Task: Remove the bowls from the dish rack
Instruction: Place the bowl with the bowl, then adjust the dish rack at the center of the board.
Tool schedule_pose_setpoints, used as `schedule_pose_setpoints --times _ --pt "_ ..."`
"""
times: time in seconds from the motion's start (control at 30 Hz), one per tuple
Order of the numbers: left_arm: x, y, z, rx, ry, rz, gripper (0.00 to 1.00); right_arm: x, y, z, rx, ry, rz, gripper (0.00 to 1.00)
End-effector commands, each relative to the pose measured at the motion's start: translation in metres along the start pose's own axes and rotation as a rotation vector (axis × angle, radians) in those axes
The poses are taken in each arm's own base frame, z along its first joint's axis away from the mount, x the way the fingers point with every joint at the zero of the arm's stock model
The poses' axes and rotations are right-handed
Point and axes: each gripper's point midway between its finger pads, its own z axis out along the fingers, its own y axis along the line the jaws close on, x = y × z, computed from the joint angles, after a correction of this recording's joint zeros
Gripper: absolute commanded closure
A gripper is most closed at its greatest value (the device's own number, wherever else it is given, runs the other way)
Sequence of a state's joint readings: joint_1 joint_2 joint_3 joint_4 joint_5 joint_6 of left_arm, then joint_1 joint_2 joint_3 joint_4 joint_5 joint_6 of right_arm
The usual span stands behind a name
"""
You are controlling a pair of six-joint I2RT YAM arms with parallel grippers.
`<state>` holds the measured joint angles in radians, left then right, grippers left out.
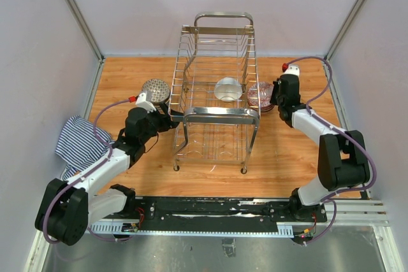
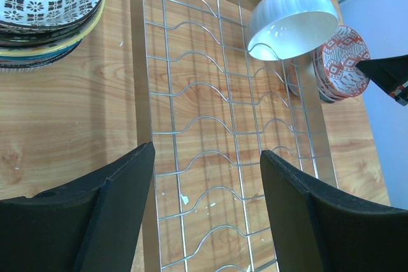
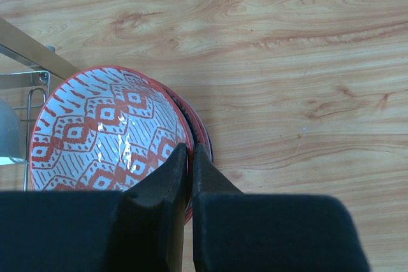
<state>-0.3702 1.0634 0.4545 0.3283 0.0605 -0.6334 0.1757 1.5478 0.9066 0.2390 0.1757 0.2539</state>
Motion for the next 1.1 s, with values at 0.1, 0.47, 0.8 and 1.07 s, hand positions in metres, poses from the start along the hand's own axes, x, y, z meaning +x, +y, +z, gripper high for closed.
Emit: schedule_pose_setpoints --times 0.1,0.47,0.8,1.07 --pt "-0.013 -0.012 -0.004 0.025 -0.031 0.01 0.28 0.002 -0.006 -0.008 -0.014 0.018 0.075 0.97" --pt "-0.015 -0.013 -0.009 0.027 -0.041 0.009 0.28 -0.006 -0.007 -0.019 -0.016 0.003 0.077 0.7" --pt "-0.018 -0.015 -0.011 0.031 -0.05 0.009 0.28 -0.036 -0.004 -0.04 -0.051 -0.103 0.067 0.6" --pt "-0.02 -0.017 -0.017 0.037 -0.059 0.009 0.28 -0.064 0.04 -0.057 -0.322 -0.266 -0.01 0.51"
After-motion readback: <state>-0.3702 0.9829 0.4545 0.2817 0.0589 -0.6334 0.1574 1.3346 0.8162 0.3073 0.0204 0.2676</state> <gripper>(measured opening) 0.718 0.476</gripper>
